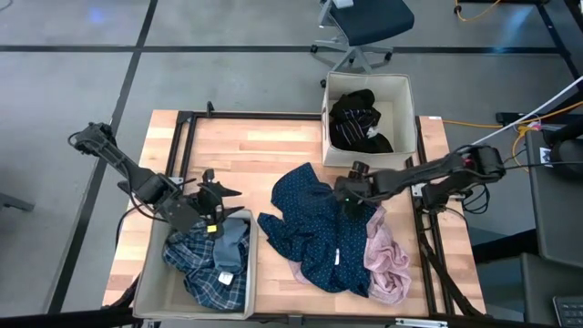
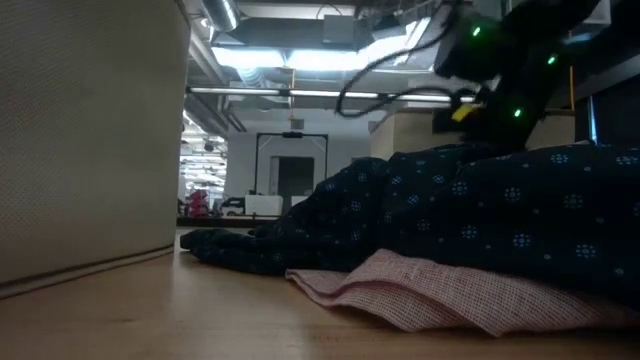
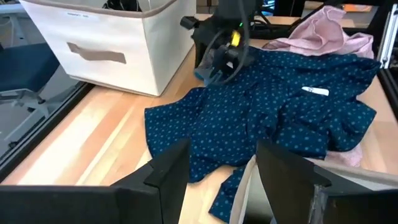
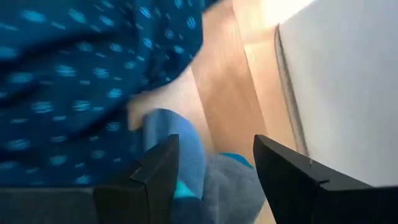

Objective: Sort clothes
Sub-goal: Put the blue sock into the bottom laundry organizer

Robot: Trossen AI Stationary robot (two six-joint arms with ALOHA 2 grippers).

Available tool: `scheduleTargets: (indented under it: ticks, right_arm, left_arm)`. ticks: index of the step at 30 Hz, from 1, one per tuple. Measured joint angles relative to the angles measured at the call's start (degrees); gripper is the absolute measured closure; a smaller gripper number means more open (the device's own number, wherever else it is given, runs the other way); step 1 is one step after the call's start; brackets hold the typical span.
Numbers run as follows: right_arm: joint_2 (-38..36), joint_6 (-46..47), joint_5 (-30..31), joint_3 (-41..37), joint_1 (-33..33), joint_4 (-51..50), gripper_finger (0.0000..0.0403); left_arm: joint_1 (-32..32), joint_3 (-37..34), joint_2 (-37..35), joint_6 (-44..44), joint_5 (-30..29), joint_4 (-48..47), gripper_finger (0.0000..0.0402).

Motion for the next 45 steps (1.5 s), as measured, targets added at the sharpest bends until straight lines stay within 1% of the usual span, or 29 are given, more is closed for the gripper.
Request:
scheduleTargets:
  ticks: [5,7,10,15,16,17,21,25,27,31,35,40,45]
  right_arm:
    - [3.5,-0.1,-4.1,0.0,-2.5,-0.1,0.0197]
    - [4.3,-0.1,-5.0,0.0,-2.6,-0.3,0.0211]
    - [4.7,-1.4,-5.2,0.0,-2.4,-0.3,0.0257]
    - [4.7,-2.9,-5.2,0.0,-2.4,-0.8,0.0373]
    - [4.7,-3.5,-5.1,0.0,-2.4,-0.9,0.0386]
    - [4.7,-3.9,-4.9,0.2,-2.4,-1.1,0.0391]
    - [4.0,-4.6,-4.6,3.7,-2.3,-3.3,0.0378]
    - [1.6,-7.8,-0.6,8.1,-0.9,-4.7,0.0395]
    - [0.3,-9.8,0.8,10.3,0.0,-4.5,0.0396]
    - [-1.5,-12.2,1.4,14.7,1.0,-3.9,0.0388]
    - [-1.5,-15.9,2.1,19.4,1.5,-3.4,0.0397]
    - [-1.5,-21.1,1.9,22.7,1.5,2.0,0.0394]
    - [-1.5,-25.9,1.9,25.2,1.5,8.3,0.0392]
  left_arm:
    - [0.0,0.0,0.0,-3.2,0.0,0.0,0.0224]
    - [0.0,0.0,0.0,-4.3,0.0,-0.1,0.0224]
    - [0.0,0.0,0.0,-4.3,0.0,-0.1,0.0224]
    - [0.0,0.0,0.0,-4.3,0.0,-0.1,0.0224]
    - [0.0,0.0,0.0,-4.3,0.0,-0.1,0.0224]
    - [0.0,0.0,0.0,-4.3,0.0,-0.1,0.0224]
    - [0.0,0.0,0.0,-4.3,0.0,-0.1,0.0224]
    - [0.0,0.0,0.0,-4.3,0.0,-0.1,0.0224]
    - [0.3,0.0,0.0,-4.3,0.0,-0.1,0.0224]
    - [1.1,0.0,0.0,-4.3,0.0,-0.1,0.0224]
    - [3.0,0.0,0.6,-4.5,0.0,0.0,0.0224]
    - [6.2,0.0,2.8,-3.5,0.0,3.0,0.0224]
    - [9.2,0.0,4.9,2.2,0.0,9.8,0.0224]
